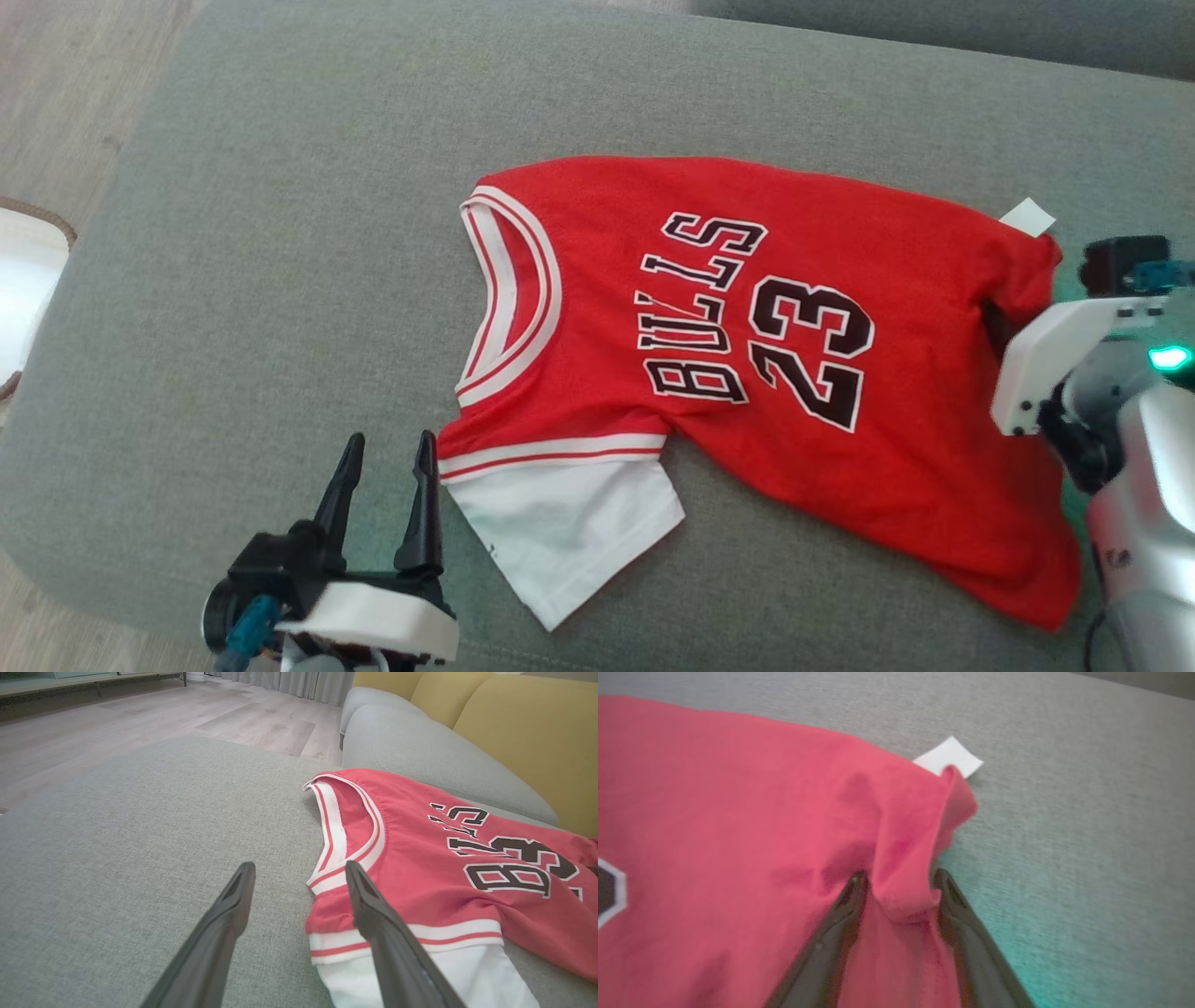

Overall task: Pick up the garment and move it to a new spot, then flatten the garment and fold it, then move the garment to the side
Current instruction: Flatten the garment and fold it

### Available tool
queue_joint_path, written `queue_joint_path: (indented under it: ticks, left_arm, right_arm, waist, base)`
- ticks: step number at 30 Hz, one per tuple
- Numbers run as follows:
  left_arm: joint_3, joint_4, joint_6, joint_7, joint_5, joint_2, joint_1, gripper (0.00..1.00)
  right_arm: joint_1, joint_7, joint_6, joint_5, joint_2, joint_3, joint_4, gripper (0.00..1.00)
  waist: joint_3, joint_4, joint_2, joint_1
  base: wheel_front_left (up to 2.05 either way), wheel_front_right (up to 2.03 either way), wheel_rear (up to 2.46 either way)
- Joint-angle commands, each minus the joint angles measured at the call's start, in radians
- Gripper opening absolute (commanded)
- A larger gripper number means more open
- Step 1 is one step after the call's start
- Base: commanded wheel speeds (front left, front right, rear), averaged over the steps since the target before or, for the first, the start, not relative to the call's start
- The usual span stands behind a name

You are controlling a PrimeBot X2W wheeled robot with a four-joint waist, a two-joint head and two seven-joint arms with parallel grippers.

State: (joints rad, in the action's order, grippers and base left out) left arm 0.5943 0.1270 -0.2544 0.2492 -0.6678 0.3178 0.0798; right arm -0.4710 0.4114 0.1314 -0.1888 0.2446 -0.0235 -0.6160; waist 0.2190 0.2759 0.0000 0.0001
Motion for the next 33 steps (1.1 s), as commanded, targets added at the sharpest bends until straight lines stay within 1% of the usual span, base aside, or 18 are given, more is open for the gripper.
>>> queue_joint_path:
  ticks: [1, 6, 10, 13, 18, 21, 23, 25, 30, 31, 32, 33]
  left_arm:
    - [-0.029, -0.019, 0.003, 0.011, 0.007, 0.009, 0.035, 1.0]
    - [-0.032, -0.016, 0.001, 0.012, 0.007, 0.01, 0.03, 1.0]
    - [-0.034, -0.018, -0.002, 0.012, 0.007, 0.01, 0.025, 1.0]
    - [-0.035, -0.019, -0.003, 0.012, 0.006, 0.011, 0.021, 1.0]
    - [-0.036, -0.026, -0.004, 0.012, 0.006, 0.01, 0.021, 1.0]
    - [-0.035, -0.029, 0.0, 0.012, 0.009, 0.007, 0.028, 1.0]
    - [-0.033, -0.028, 0.005, 0.012, 0.011, 0.003, 0.036, 1.0]
    - [-0.03, -0.025, 0.011, 0.012, 0.014, -0.003, 0.047, 1.0]
    - [-0.019, -0.008, 0.026, 0.012, 0.023, -0.021, 0.075, 1.0]
    - [-0.018, -0.004, 0.028, 0.012, 0.024, -0.026, 0.079, 1.0]
    - [-0.017, -0.001, 0.029, 0.012, 0.025, -0.03, 0.082, 1.0]
    - [-0.018, 0.003, 0.03, 0.012, 0.026, -0.033, 0.084, 1.0]
  right_arm:
    - [-0.014, -0.01, -0.001, -0.005, 0.004, -0.025, 0.017, 0.0]
    - [-0.065, -0.133, -0.001, -0.006, 0.018, -0.045, 0.037, 0.0]
    - [-0.094, -0.185, -0.001, -0.015, 0.037, -0.057, 0.1, 0.0]
    - [-0.104, -0.188, -0.001, -0.026, 0.058, -0.06, 0.173, 0.0]
    - [-0.119, -0.149, -0.001, -0.028, 0.082, -0.034, 0.306, 0.0]
    - [-0.137, -0.114, -0.001, -0.013, 0.091, -0.029, 0.343, 0.0]
    - [-0.164, -0.105, -0.001, -0.001, 0.093, -0.028, 0.334, 0.0]
    - [-0.212, -0.109, -0.001, 0.029, 0.104, -0.021, 0.295, 0.0]
    - [-0.345, -0.13, -0.001, 0.114, 0.104, 0.0, 0.139, 0.0]
    - [-0.365, -0.136, -0.001, 0.13, 0.098, 0.006, 0.104, 0.04]
    - [-0.381, -0.146, -0.001, 0.145, 0.09, 0.013, 0.073, 0.36]
    - [-0.394, -0.16, -0.001, 0.163, 0.084, 0.017, 0.043, 0.95]
  waist:
    - [-0.001, -0.001, 0.0, -0.0001]
    - [-0.016, -0.022, 0.0, -0.0001]
    - [-0.03, -0.043, 0.0, -0.0001]
    - [-0.038, -0.056, 0.0, -0.0001]
    - [-0.032, -0.061, 0.0, -0.0001]
    - [-0.014, -0.054, 0.0, -0.0001]
    - [0.001, -0.046, 0.0, -0.0001]
    - [0.018, -0.033, 0.0, -0.0001]
    - [0.053, 0.003, 0.0, -0.0001]
    - [0.057, 0.01, 0.0, -0.0001]
    - [0.061, 0.015, 0.0, -0.0001]
    - [0.064, 0.018, 0.0, -0.0001]
  base:
    - [0.0, 0.0, 0.0]
    - [0.0, 0.0, 0.0]
    - [0.0, 0.0, 0.0]
    - [0.0, 0.0, 0.0]
    - [0.0, 0.0, 0.0]
    - [0.0, 0.0, 0.0]
    - [0.0, 0.0, 0.0]
    - [0.0, 0.0, 0.0]
    - [0.0, 0.0, 0.0]
    - [0.0, 0.0, 0.0]
    - [0.0, 0.0, 0.0]
    - [0.0, 0.0, 0.0]
